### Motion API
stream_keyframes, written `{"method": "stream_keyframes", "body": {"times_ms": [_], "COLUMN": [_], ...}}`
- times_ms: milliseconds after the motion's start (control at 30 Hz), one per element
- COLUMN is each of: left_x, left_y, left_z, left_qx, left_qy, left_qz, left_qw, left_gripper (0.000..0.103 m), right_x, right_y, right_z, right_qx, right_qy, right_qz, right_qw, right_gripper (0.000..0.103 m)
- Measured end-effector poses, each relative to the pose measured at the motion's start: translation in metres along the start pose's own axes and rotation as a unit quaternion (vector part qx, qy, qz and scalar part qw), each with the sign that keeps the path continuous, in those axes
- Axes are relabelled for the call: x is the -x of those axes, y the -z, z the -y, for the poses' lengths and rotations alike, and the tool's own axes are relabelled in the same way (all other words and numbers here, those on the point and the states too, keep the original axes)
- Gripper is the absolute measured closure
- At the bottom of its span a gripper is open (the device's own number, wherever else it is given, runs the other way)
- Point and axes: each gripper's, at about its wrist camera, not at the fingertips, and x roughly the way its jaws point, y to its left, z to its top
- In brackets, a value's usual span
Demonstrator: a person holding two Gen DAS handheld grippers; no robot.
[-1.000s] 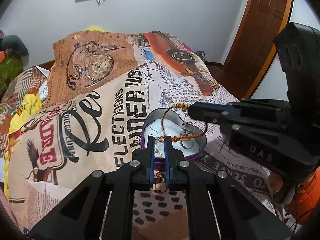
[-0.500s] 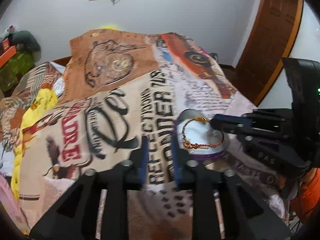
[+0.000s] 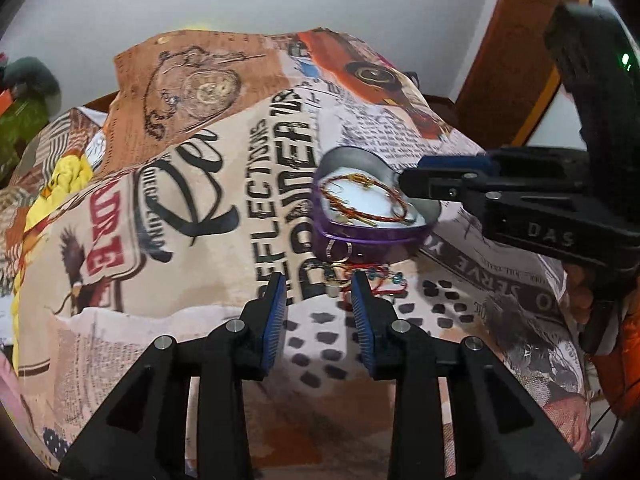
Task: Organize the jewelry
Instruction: 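Withdraw the right tool and move it to the red beaded bracelet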
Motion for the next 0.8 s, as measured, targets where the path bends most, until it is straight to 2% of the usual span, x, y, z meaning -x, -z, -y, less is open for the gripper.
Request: {"method": "stream_keyframes", "body": {"times_ms": [33, 167, 333, 800], "left_x": [-0.001, -0.007, -0.014, 0.006], "left_y": [0.0, -0.001, 0.001, -0.001], "left_z": [0.001, 0.003, 0.004, 0.003], "left_qx": [-0.001, 0.002, 0.003, 0.008], "left_qy": [0.001, 0.006, 0.012, 0.0], "left_qz": [-0.001, -0.005, -0.011, 0.023], "left_qw": [1.0, 1.0, 0.9999, 0.9997], "left_gripper": [0.071, 0.073, 0.09, 0.092], "right_x": [0.003, 0.011, 0.017, 0.005], "right_y": [0.001, 0.005, 0.012, 0.039], "right_z": [0.001, 0.003, 0.004, -0.009], "right_qx": [-0.002, -0.007, -0.005, 0.005], "right_qy": [0.002, 0.003, 0.004, -0.019], "right_qz": [0.005, 0.012, 0.012, -0.03], "right_qw": [1.0, 1.0, 1.0, 0.999], "right_gripper": [0.07, 0.068, 0.068, 0.068]}}
